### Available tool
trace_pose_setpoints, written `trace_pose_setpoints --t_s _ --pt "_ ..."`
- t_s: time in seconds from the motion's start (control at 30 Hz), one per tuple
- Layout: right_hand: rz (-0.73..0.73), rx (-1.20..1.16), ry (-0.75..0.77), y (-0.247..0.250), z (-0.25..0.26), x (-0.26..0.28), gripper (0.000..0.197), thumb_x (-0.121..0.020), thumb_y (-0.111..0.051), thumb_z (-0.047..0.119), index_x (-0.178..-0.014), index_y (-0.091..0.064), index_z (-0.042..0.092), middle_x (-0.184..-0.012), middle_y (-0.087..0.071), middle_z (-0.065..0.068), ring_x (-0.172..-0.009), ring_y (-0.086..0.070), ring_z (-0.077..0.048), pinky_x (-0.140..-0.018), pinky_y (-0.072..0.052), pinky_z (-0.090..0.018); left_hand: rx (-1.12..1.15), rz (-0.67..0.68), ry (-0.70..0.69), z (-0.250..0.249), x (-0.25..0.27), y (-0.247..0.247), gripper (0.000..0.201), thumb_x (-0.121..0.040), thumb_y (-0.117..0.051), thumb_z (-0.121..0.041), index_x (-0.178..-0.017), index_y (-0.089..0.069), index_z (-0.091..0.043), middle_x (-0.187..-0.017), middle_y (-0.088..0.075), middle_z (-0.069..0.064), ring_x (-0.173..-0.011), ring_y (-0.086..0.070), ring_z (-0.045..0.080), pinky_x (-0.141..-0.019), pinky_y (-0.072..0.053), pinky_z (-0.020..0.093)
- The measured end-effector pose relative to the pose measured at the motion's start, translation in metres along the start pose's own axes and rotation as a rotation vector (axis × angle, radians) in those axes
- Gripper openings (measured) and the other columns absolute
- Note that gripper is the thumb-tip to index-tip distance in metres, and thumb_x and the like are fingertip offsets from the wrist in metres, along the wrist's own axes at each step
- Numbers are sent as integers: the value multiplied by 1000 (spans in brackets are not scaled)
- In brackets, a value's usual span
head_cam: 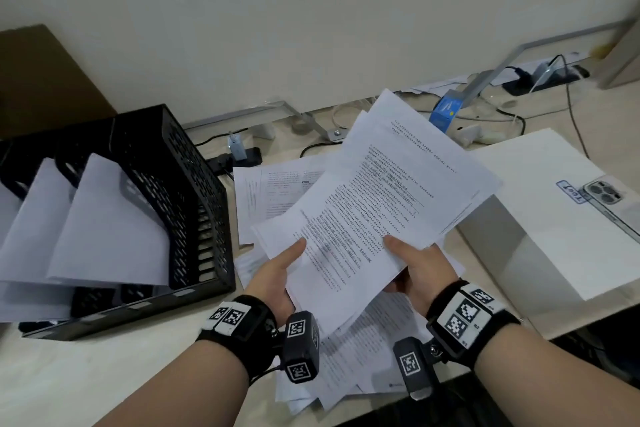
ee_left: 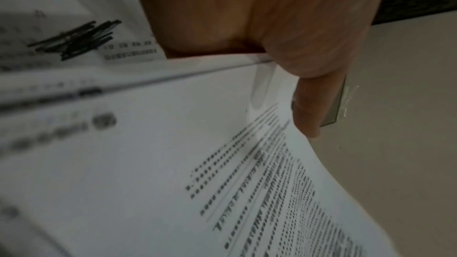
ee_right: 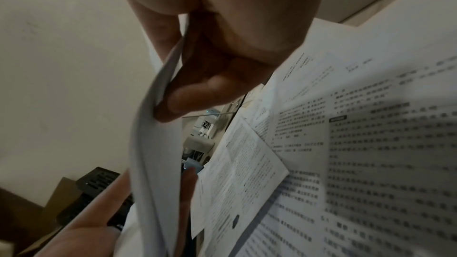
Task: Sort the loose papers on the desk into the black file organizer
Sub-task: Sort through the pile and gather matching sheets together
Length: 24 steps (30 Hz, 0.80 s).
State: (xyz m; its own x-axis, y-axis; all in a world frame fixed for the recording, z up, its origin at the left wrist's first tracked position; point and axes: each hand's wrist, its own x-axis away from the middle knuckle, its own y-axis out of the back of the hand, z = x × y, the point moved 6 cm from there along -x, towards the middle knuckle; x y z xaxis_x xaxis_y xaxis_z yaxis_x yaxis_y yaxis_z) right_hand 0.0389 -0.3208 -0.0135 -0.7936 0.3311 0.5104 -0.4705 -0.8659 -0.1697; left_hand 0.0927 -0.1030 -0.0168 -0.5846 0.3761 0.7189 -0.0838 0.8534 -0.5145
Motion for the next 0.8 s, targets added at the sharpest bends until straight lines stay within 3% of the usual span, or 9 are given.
trace_pose_setpoints --t_s 0.07,0.17,0.27,0.33,0.47,0.57,0.7,0.8 --pt "42 -45 5 -3 2 5 23 -89 -74 20 -107 -72 5 -101 -76 -21 -89 -74 -41 -63 -57 -41 50 45 5 -1 4 -6 34 -96 -62 -22 -129 -65 -13 -122 -71 19 -104 -72 39 -77 -60 53" --pt "46 -64 -6 0 1 4 27 -91 -71 17 -115 -69 6 -103 -77 -17 -87 -74 -34 -58 -57 -36 22 28 -35 -1 0 1 36 -97 -59 -14 -132 -62 -9 -125 -70 19 -113 -68 40 -95 -53 57" --pt "-8 -159 -27 9 1 0 32 -90 -70 20 -121 -69 11 -110 -76 -15 -101 -71 -38 -74 -60 -47 -55 -36 -51 -2 -7 12 37 -95 -59 -5 -132 -62 -5 -124 -70 20 -115 -67 42 -105 -46 61" --pt "-81 -257 -52 19 -1 -5 36 -89 -71 20 -124 -68 13 -115 -75 -13 -107 -69 -37 -85 -58 -52 -111 -84 -61 -4 -11 23 37 -93 -60 -1 -130 -63 -5 -121 -72 19 -112 -68 41 -103 -47 60" --pt "-185 -327 -74 37 -4 -15 38 -89 -68 7 -127 -64 5 -119 -72 -18 -92 -70 -34 -62 -59 -39 -88 -143 -57 -11 -14 45 45 -90 -62 -5 -134 -62 -10 -124 -70 19 -115 -66 42 -106 -44 62" --pt "-110 -291 -80 34 -10 -16 32 -91 -66 5 -123 -65 6 -113 -74 -17 -88 -70 -33 -57 -60 -36 -38 -69 -23 -12 -7 37 37 -91 -64 -11 -127 -66 -13 -123 -71 18 -114 -67 42 -103 -46 60" --pt "-33 -232 -52 34 -14 -18 27 -91 -62 0 -114 -68 13 -104 -77 -11 -88 -71 -30 -64 -58 -38 -159 -96 -170 -27 -13 35 38 -87 -71 -7 -125 -67 -9 -126 -69 21 -114 -67 42 -104 -45 63" --pt "-91 -236 7 60 -12 -26 46 -86 -67 3 -129 -60 16 -119 -72 -14 -102 -68 -36 -73 -57 -44 -344 -119 -309 -54 -8 33 36 -86 -73 -3 -121 -65 -4 -120 -72 21 -106 -71 41 -97 -52 58"
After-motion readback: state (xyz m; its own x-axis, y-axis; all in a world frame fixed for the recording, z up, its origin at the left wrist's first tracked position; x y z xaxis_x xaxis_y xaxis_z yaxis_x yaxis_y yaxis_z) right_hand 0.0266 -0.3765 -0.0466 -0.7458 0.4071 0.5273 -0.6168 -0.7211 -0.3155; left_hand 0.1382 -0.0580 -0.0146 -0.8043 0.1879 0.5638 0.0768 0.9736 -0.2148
